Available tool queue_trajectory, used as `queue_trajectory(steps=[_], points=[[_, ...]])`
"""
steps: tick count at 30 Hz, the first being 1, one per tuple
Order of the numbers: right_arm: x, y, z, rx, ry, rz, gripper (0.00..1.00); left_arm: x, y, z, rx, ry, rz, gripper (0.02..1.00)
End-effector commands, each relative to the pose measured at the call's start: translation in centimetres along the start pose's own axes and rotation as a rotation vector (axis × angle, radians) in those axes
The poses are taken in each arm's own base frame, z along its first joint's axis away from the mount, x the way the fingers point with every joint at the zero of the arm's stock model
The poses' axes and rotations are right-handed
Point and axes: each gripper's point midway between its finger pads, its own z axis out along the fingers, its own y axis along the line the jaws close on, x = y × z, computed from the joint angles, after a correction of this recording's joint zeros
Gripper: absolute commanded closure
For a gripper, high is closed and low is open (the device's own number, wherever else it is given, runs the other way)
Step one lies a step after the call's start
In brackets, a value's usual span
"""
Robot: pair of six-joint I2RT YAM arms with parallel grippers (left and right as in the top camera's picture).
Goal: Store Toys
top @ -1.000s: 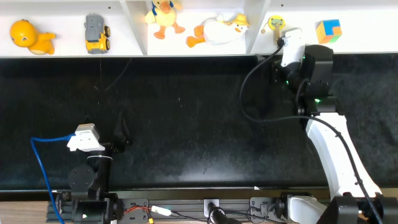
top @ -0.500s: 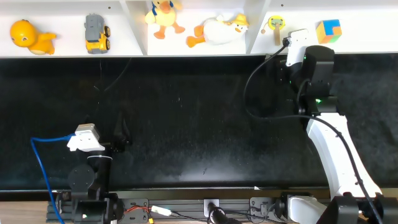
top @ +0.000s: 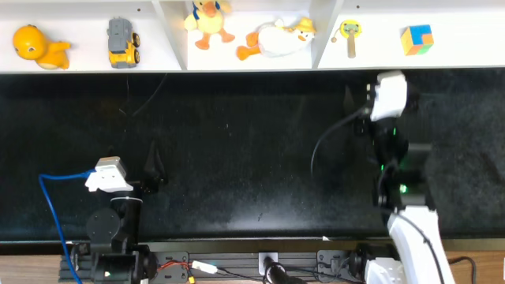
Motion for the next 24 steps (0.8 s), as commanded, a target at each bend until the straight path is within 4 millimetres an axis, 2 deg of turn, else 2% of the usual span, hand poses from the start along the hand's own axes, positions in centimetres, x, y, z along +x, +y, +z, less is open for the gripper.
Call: queue_trajectory(steps=[1, 10, 17, 24], points=[[2.0, -0.1, -2.4, 0.029, -0.042, -0.003, 0.005, -0.1, 0.1, 0.0, 0.001, -0.007, -0.008, 0.02], [4.2, -0.8, -6.5, 0.095, -0.103, 0.003, 0.007, -0.1, 0.1, 0.0, 0.001, -0.007, -0.008, 0.02], [6.3, -0.3, -7.6, 0.102, -0.15, 0.057, 0.005, -0.1, 0.1, 0.0, 0.001, -0.007, -0.008, 0.023], [6.9, 0.0, -8.4, 0.1, -0.209, 0.112, 0.007, -0.1, 0.1, 0.0, 0.001, -0.007, -0.008, 0.02]])
